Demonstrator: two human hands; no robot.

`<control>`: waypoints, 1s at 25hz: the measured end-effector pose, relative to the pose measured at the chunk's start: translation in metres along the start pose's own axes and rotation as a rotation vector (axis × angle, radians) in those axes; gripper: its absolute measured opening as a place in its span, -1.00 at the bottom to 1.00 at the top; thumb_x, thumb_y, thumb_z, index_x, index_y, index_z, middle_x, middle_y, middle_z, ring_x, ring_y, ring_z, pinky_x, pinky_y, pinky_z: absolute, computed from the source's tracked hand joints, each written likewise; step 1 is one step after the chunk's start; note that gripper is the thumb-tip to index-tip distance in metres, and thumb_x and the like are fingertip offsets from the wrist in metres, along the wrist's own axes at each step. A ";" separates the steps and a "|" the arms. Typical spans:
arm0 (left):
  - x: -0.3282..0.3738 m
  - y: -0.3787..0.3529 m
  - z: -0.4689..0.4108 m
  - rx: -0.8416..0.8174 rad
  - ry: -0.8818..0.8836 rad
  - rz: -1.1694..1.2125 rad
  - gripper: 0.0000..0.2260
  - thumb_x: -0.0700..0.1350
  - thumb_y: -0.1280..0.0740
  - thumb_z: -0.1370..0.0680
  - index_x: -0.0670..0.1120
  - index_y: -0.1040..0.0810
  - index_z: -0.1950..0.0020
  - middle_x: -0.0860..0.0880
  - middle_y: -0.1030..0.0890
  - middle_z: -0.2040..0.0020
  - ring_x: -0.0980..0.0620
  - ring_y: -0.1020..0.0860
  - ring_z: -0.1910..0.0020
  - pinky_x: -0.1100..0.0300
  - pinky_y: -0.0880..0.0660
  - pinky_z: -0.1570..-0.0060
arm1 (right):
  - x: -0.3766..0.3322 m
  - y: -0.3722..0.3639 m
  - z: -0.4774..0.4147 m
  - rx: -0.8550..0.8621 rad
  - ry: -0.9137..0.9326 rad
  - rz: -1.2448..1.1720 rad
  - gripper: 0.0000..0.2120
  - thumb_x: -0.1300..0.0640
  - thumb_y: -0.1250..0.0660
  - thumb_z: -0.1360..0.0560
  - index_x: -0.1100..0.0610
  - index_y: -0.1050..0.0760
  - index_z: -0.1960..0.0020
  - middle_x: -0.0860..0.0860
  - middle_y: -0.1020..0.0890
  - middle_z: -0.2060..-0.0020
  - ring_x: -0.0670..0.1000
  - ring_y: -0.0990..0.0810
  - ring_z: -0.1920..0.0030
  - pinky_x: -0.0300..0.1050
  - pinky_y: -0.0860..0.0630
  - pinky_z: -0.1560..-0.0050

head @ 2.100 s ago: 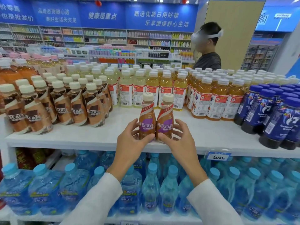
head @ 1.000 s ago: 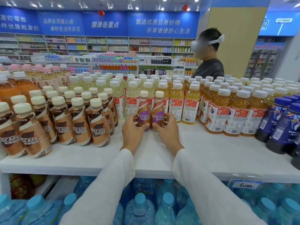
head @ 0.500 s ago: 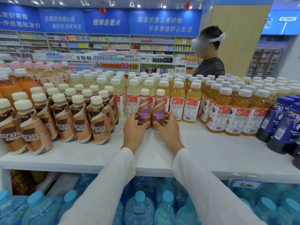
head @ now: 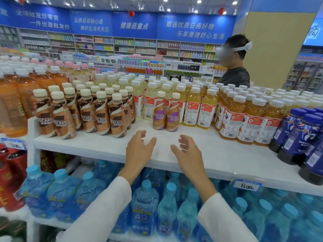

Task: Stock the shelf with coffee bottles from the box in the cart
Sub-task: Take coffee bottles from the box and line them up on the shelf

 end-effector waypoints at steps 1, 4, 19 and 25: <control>0.001 0.009 0.022 0.019 -0.011 0.054 -0.55 0.10 -0.37 -0.59 -0.03 -0.45 -0.43 0.03 -0.54 -0.37 0.00 -0.52 -0.30 0.04 -0.45 -0.32 | -0.003 0.005 0.019 -0.007 0.026 -0.039 -0.57 0.00 -0.39 -0.59 -0.02 -0.39 -0.41 -0.13 -0.54 -0.31 -0.10 -0.52 -0.27 -0.14 -0.45 -0.33; -0.004 0.042 0.088 0.083 -0.020 0.172 -0.65 0.09 -0.36 -0.60 0.07 -0.50 -0.38 0.16 -0.56 -0.28 0.15 -0.53 -0.22 0.20 -0.46 -0.21 | -0.006 0.014 0.071 -0.042 0.081 -0.137 -0.69 -0.04 -0.36 -0.60 -0.14 -0.47 -0.33 -0.28 -0.56 -0.25 -0.26 -0.51 -0.24 -0.15 -0.45 -0.35; -0.191 0.206 0.355 0.596 0.501 0.228 -0.78 0.02 -0.37 -0.59 0.08 -0.62 -0.22 0.29 -0.67 -0.08 0.36 -0.59 -0.10 0.41 -0.51 -0.05 | 0.079 -0.186 0.287 -0.684 -0.200 -0.285 -0.80 0.12 -0.43 -0.54 -0.08 -0.64 -0.13 -0.22 -0.70 -0.05 -0.22 -0.63 -0.13 -0.22 -0.51 -0.23; -0.271 0.271 0.443 0.812 0.736 0.270 -0.84 -0.02 -0.39 -0.59 0.12 -0.63 -0.16 0.24 -0.67 -0.11 0.38 -0.57 -0.09 0.35 -0.50 -0.06 | 0.078 -0.305 0.373 -0.959 -0.285 -0.182 -0.80 0.17 -0.45 -0.54 0.02 -0.64 -0.15 -0.05 -0.70 -0.09 -0.09 -0.64 -0.17 -0.24 -0.48 -0.19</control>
Point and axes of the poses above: each hand's wrist, its own z-axis away from the middle knuckle, its own y-axis out of the back of the hand, x = y × z, the point moved 7 cm from there along -z, towards the middle knuckle
